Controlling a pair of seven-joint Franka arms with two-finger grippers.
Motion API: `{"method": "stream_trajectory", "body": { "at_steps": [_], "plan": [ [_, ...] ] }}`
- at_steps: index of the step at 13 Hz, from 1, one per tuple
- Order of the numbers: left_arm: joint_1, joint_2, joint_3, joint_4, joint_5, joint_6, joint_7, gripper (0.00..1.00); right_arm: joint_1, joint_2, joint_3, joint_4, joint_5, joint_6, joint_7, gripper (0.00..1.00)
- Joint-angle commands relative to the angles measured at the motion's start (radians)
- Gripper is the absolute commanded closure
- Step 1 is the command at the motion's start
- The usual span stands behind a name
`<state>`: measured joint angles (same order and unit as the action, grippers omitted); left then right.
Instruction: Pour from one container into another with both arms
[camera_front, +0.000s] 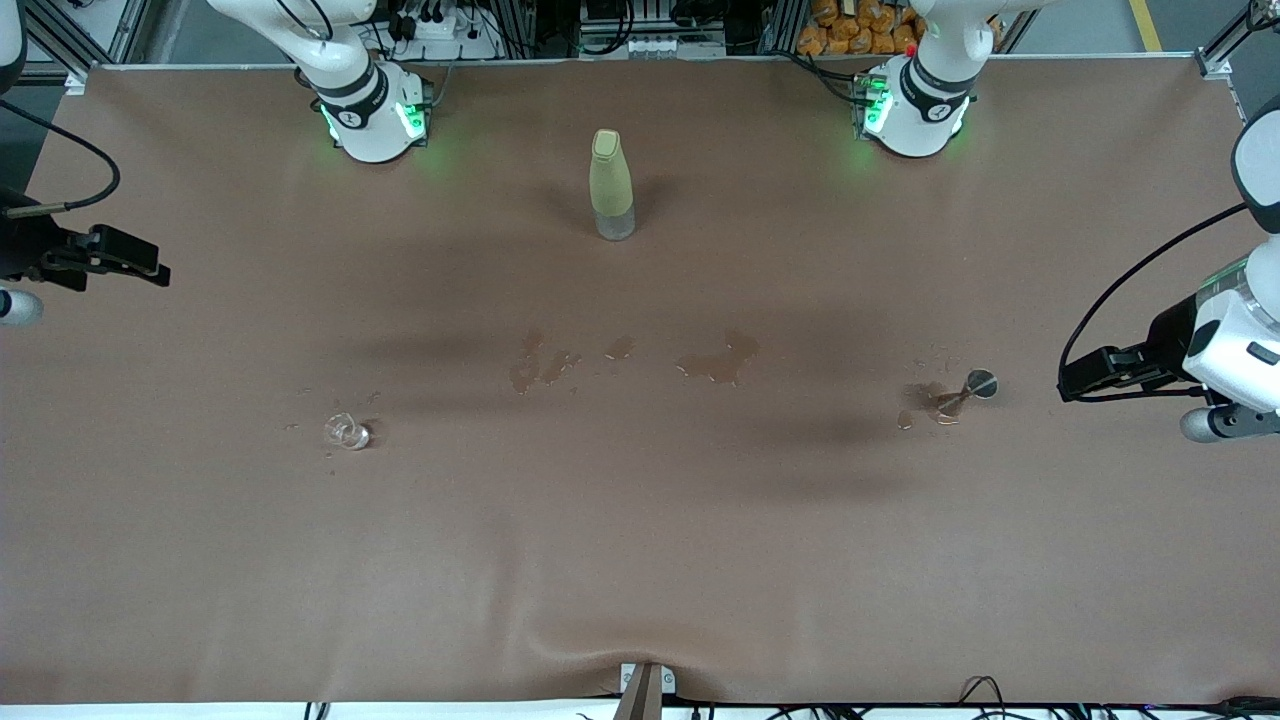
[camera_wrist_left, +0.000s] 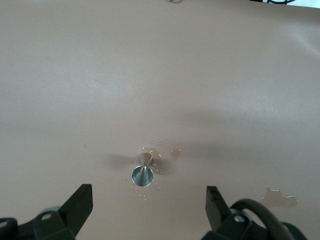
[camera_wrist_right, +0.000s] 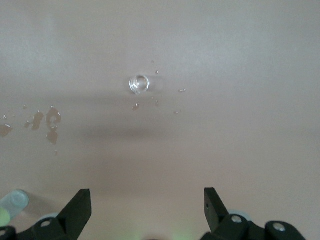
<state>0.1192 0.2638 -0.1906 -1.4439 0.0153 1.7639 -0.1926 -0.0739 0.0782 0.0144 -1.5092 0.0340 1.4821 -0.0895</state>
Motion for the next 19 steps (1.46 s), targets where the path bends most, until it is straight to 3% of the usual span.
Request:
{"method": "stream_trajectory", "body": {
  "at_steps": [1, 19],
  "plan": [
    [0.002, -0.009, -0.004, -0.007, 0.017, -0.001, 0.005, 0.0, 0.017, -0.001, -0.01, 0.006, -0.019, 0.023, -0.009, 0.0],
    [0.0, -0.006, -0.003, -0.006, 0.017, -0.001, 0.005, 0.0, 0.006, 0.006, -0.01, 0.021, -0.017, 0.043, 0.047, 0.0]
  ]
}}
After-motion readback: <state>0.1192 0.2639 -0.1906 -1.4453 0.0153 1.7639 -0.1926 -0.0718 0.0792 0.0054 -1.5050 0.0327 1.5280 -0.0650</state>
